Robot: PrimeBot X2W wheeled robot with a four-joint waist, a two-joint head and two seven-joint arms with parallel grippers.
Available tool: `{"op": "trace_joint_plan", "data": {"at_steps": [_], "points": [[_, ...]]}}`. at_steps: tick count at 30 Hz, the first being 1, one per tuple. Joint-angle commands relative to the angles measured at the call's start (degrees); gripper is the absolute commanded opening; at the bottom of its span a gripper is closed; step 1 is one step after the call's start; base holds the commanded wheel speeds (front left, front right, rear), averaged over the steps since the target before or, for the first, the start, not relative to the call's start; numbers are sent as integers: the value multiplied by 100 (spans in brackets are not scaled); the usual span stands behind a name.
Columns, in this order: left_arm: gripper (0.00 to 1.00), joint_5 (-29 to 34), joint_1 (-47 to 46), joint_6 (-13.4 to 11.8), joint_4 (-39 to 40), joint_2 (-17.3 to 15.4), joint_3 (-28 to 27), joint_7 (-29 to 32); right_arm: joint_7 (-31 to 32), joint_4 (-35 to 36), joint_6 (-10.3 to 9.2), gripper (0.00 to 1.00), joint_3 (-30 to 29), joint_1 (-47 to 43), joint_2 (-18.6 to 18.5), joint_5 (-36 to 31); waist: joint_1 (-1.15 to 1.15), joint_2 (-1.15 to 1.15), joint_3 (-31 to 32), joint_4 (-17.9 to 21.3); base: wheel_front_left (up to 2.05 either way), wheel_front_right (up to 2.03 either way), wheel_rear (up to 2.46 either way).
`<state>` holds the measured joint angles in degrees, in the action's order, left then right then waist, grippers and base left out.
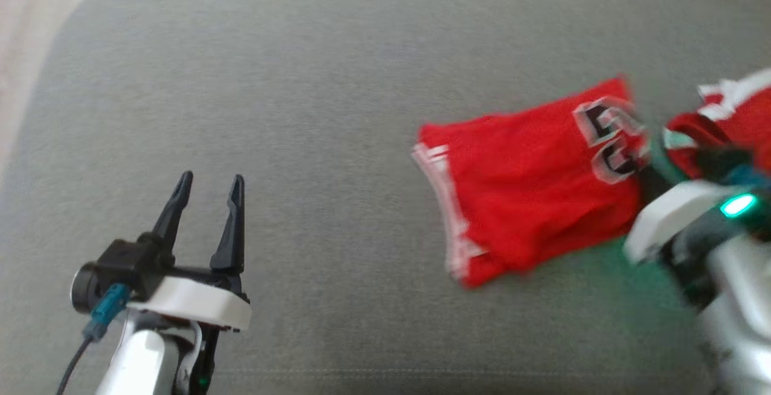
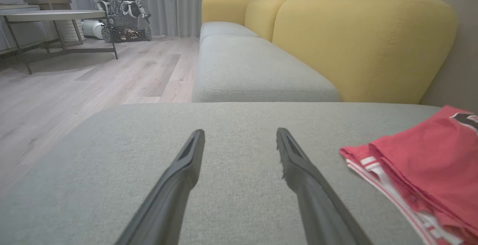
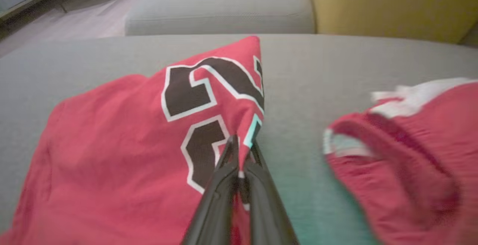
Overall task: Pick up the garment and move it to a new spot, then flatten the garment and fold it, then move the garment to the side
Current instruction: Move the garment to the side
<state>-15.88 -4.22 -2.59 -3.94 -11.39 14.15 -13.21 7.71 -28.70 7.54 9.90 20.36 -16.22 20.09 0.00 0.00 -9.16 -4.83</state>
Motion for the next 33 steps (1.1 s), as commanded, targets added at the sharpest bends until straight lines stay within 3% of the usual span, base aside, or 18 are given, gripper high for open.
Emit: {"op": "trace_joint_plan", "data": {"at_steps": [1, 10, 19, 28, 29, 30, 31, 32, 33], "points": [[100, -2, -390, -30, 216, -140, -188, -38, 50, 340, -5, 0, -79, 330, -301, -49, 0, 0, -208, 268, 0, 0, 0], [100, 65, -774, 71, 365, -235, -76, 15, 335, 951, -5, 0, -1182, 667, -1176, -78, 0, 0, -728, 682, 0, 0, 0], [100, 113, -1075, 147, 429, -314, 3, 59, 374, 1088, -5, 0, -1683, 1098, -1477, 53, 0, 0, -1161, 878, 0, 0, 0], [100, 133, -1207, 159, 484, -422, 23, 109, 189, 963, -5, 0, -2026, 1266, -1483, 182, 0, 0, -1466, 1053, 0, 0, 0], [100, 132, -1216, 163, 481, -429, 30, 112, 146, 941, -5, 11, -2027, 1289, -1467, 218, 0, 0, -1479, 1062, 0, 0, 0], [100, 132, -1224, 163, 478, -434, 35, 113, 108, 921, -5, 4, -2024, 1312, -1451, 256, 0, 0, -1491, 1074, 0, 0, 0], [100, 131, -1234, 163, 478, -436, 43, 115, 82, 903, -5, 7, -2006, 1328, -1453, 245, 0, 0, -1501, 1082, 0, 0, 0], [100, 133, -1246, 163, 478, -438, 53, 117, 37, 901, -5, 23, -1995, 1353, -1422, 268, 0, 0, -1508, 1086, 0, 0, 0], [100, 138, -1256, 158, 478, -436, 63, 120, 29, 879, -5, 48, -1989, 1359, -1408, 253, 0, 0, -1512, 1090, 0, 0, 0]]}}
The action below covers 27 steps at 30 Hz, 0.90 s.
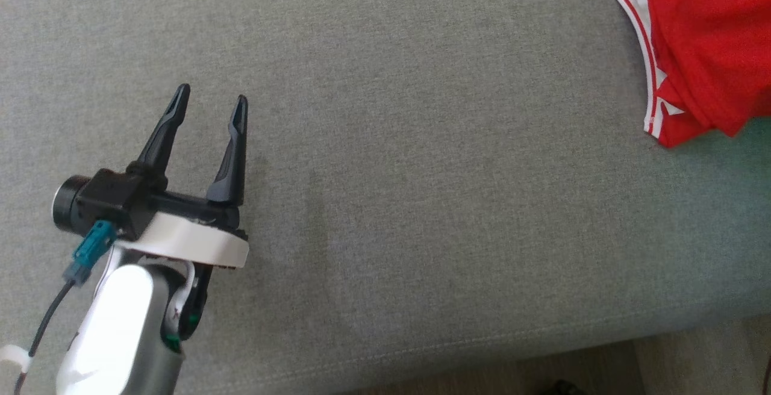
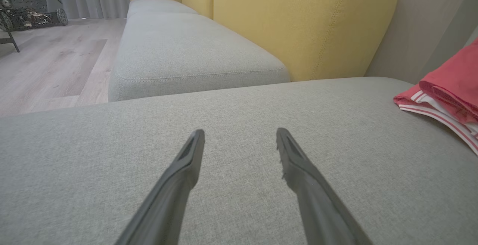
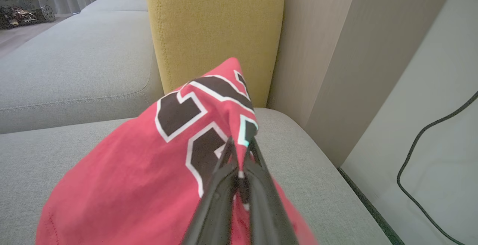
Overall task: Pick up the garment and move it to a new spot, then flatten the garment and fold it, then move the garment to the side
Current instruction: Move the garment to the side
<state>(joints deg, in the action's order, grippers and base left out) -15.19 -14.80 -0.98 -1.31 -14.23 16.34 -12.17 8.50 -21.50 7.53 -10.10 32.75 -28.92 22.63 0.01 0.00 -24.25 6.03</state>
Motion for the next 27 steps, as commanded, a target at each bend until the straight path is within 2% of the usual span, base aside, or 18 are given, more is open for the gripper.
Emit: {"op": "trace_joint_plan", "data": {"at_steps": [1, 7, 13, 17, 21, 22, 27], "points": [[100, 71, -206, -7, 217, -150, -147, 19, -49, 138, -4, 98, 13, 116, -128, -32, -1, 0, -7, 4, 0, 0, 0], [100, 43, -205, -8, 183, -183, -143, -3, -142, 201, -4, 100, -60, 10, 4, -173, -1, 0, 28, 10, 0, 0, 0], [100, 3, -135, -35, 145, -206, -150, -23, -224, 654, -4, 100, -161, -289, 273, -405, -1, 0, 156, 9, 0, 0, 0], [100, -40, -35, -91, 84, -187, -173, -51, -398, 1206, -4, 100, -239, -631, 776, -711, -1, 0, 351, 0, 0, 0, 0], [100, -108, 82, -153, 16, -138, -201, -84, -487, 1685, -4, 100, -56, -1089, 1377, -928, -1, 0, 589, -54, 0, 0, 0], [100, -108, 82, -153, 16, -138, -201, -84, -487, 1685, -4, 100, -56, -1089, 1377, -928, -1, 0, 589, -54, 0, 0, 0], [100, -193, 242, -220, -59, -91, -241, -121, -535, 2012, -4, 100, 298, -1515, 1934, -1044, -1, 0, 861, -191, 0, 0, 0]]}}
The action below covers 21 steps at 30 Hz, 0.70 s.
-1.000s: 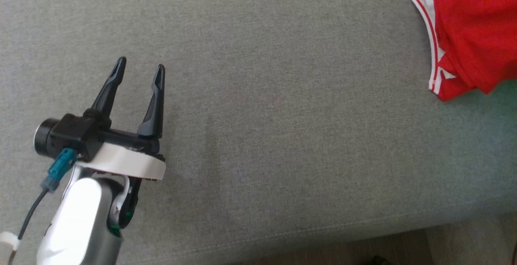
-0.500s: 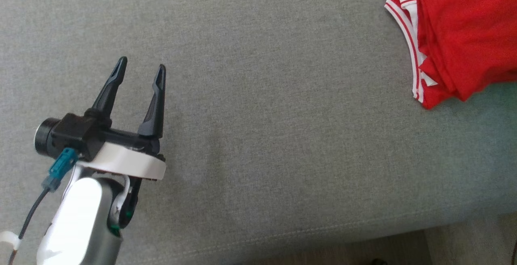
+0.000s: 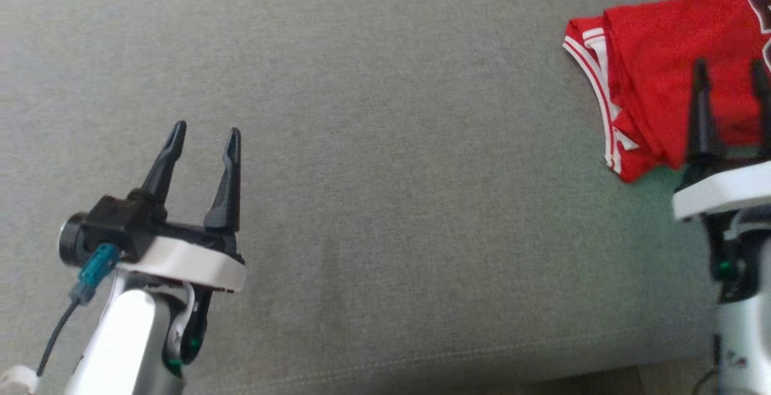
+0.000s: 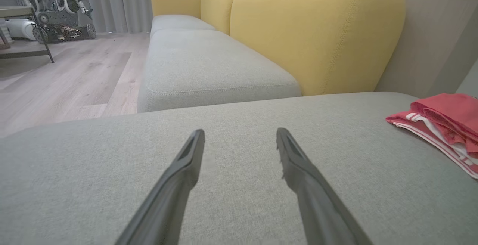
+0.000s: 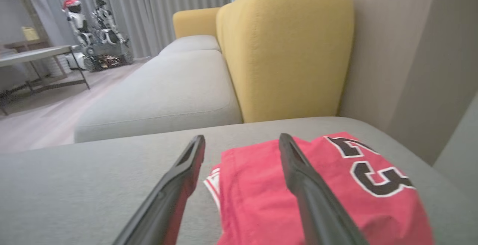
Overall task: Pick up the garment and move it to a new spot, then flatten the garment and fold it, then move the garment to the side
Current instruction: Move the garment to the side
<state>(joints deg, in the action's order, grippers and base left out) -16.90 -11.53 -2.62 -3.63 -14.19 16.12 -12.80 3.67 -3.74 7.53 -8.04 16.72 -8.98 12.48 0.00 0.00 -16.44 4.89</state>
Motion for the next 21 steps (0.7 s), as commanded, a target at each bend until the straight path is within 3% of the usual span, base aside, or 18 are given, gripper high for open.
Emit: {"op": "trace_joint_plan", "data": {"at_steps": [1, 11, 21], "points": [[100, -35, -57, -63, 153, -90, -222, -63, -75, 273, -4, 100, 171, 28, 33, -31, 0, 0, 125, -121, 0, 0, 0], [100, -151, 228, -168, 22, -41, -303, -134, -379, -73, -4, 100, 953, -296, 474, -83, 0, 0, 570, -645, 0, 0, 0], [100, -119, 603, -193, -27, -112, -226, -142, -380, 84, -4, 100, 873, -903, 531, -272, 0, 0, 1013, -800, 0, 0, 0]]}}
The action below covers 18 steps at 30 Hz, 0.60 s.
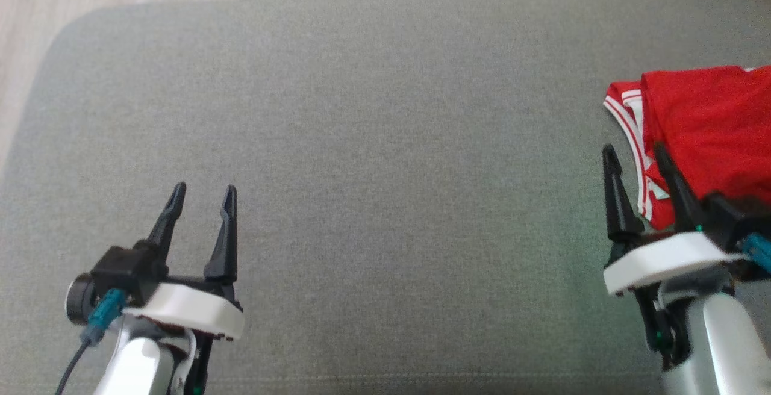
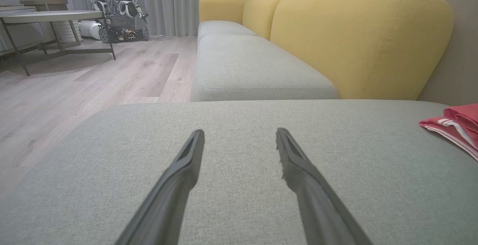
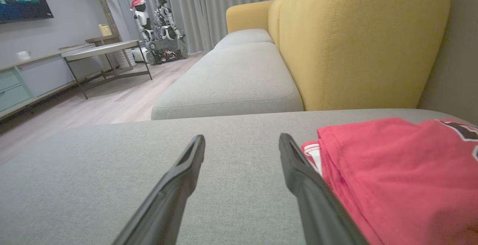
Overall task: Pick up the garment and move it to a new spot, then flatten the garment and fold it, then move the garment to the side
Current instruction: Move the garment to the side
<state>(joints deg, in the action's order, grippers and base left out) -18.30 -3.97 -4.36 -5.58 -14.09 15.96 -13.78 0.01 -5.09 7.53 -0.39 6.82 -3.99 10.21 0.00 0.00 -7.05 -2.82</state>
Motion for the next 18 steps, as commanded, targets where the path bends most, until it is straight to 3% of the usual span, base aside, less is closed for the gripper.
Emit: {"op": "trace_joint_plan", "data": {"at_steps": [1, 18], "points": [[100, 21, -120, -11, 161, -128, -186, -31, 0, 242, -4, 100, 94, 4, 32, -51, 0, 0, 131, -39, 0, 0, 0], [100, -25, 379, -53, 162, -277, -92, 40, 296, 643, -4, 100, 52, -835, 51, -221, 0, 0, 760, -38, 0, 0, 0]]}}
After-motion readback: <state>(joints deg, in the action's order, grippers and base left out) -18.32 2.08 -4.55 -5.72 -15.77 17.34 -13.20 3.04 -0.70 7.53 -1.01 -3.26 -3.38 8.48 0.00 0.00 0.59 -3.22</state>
